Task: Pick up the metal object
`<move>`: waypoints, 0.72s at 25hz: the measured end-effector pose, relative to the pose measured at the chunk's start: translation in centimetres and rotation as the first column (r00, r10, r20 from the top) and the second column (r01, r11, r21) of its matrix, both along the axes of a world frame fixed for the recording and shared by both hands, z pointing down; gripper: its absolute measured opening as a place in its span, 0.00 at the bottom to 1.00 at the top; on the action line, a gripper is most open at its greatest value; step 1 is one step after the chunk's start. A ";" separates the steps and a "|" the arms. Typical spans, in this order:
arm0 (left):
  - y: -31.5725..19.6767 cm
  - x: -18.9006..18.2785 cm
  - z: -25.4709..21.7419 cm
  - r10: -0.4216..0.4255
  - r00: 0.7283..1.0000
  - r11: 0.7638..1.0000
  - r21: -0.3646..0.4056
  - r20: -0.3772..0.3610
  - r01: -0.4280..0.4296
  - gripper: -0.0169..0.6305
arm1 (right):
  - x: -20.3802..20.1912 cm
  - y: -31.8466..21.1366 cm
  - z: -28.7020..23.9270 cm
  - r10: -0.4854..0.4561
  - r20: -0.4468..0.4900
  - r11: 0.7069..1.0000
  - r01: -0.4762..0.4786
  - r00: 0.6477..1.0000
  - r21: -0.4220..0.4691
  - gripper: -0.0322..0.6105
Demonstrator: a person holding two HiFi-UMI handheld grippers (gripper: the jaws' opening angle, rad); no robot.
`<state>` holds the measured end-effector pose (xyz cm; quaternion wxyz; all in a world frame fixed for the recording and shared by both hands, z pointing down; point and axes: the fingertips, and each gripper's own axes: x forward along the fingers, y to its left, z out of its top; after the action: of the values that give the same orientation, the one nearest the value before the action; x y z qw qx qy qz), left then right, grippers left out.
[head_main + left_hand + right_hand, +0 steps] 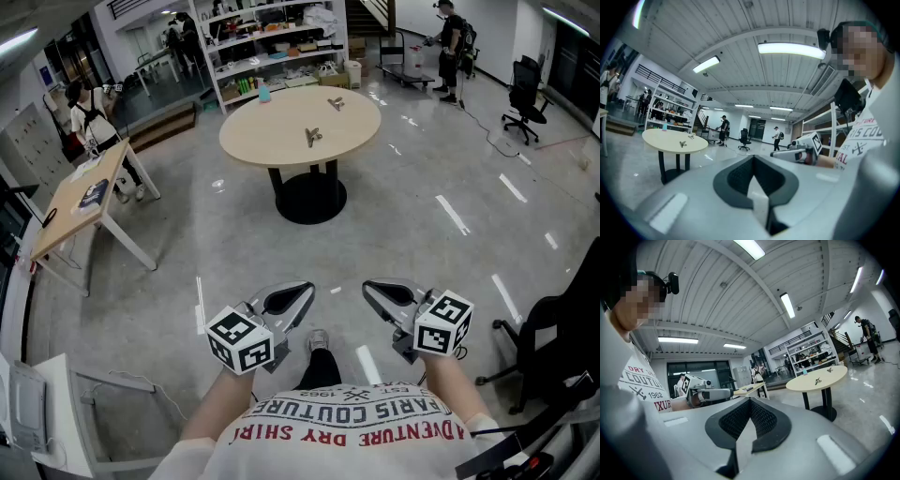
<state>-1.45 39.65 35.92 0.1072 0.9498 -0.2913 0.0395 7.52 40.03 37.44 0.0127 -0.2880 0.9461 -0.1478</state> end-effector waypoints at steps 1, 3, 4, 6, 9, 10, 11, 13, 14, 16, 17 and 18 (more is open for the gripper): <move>-1.6 -0.4 0.2 0.004 1.000 1.000 -0.003 -0.003 -0.004 0.03 | -0.3 -1.7 0.1 0.006 -0.010 1.000 -0.005 1.000 0.004 0.05; -5.1 -1.1 0.7 0.010 1.000 1.000 -0.009 -0.005 -0.010 0.03 | -0.8 -5.5 0.1 0.018 -0.027 1.000 -0.018 0.999 0.014 0.05; -7.0 -1.5 0.9 0.009 1.000 1.000 -0.012 -0.004 -0.009 0.03 | -1.0 -7.5 0.1 0.024 -0.033 1.000 -0.024 0.999 0.020 0.05; -11.4 -2.4 1.4 0.002 1.000 1.000 -0.020 -0.002 -0.002 0.03 | -1.7 -12.0 0.1 0.028 -0.037 0.999 -0.027 0.999 0.022 0.05; -18.3 -4.4 2.2 -0.021 1.000 0.999 -0.040 -0.005 0.020 0.03 | -3.5 -19.0 0.8 0.011 -0.058 1.000 -0.011 0.998 0.011 0.05; -20.7 -5.4 2.4 -0.032 0.999 0.998 -0.046 -0.007 0.032 0.03 | -4.1 -21.4 1.0 0.009 -0.077 1.000 -0.008 0.997 0.010 0.05; -23.1 -6.3 2.4 -0.044 0.999 0.998 -0.052 -0.009 0.044 0.03 | -4.8 -23.6 1.0 0.009 -0.096 1.000 -0.008 0.995 0.012 0.05; -27.4 -8.0 2.0 -0.061 0.998 0.996 -0.062 -0.016 0.060 0.03 | -5.8 -27.8 0.5 0.010 -0.119 1.000 -0.008 0.993 0.017 0.05; -29.5 -8.6 1.7 -0.065 0.998 0.996 -0.062 -0.019 0.064 0.03 | -6.2 -29.7 0.1 0.011 -0.118 1.000 -0.009 0.993 0.021 0.05; -33.3 -9.0 0.7 -0.064 0.998 0.997 -0.051 -0.022 0.062 0.03 | -6.6 -33.6 -0.9 0.019 -0.103 0.999 -0.015 0.994 0.035 0.05; -35.0 -9.0 0.3 -0.059 0.998 0.997 -0.045 -0.022 0.058 0.03 | -6.8 -35.3 -1.3 0.023 -0.099 0.999 -0.019 0.995 0.043 0.05; -36.4 -8.9 0.1 -0.055 0.998 0.998 -0.043 -0.020 0.054 0.03 | -6.9 -36.8 -1.6 0.026 -0.099 0.999 -0.022 0.995 0.048 0.05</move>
<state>-10.36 3.23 36.02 0.1315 0.9394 -0.3148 0.0325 0.65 3.25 35.83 -0.0261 -0.3061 0.9452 -0.1106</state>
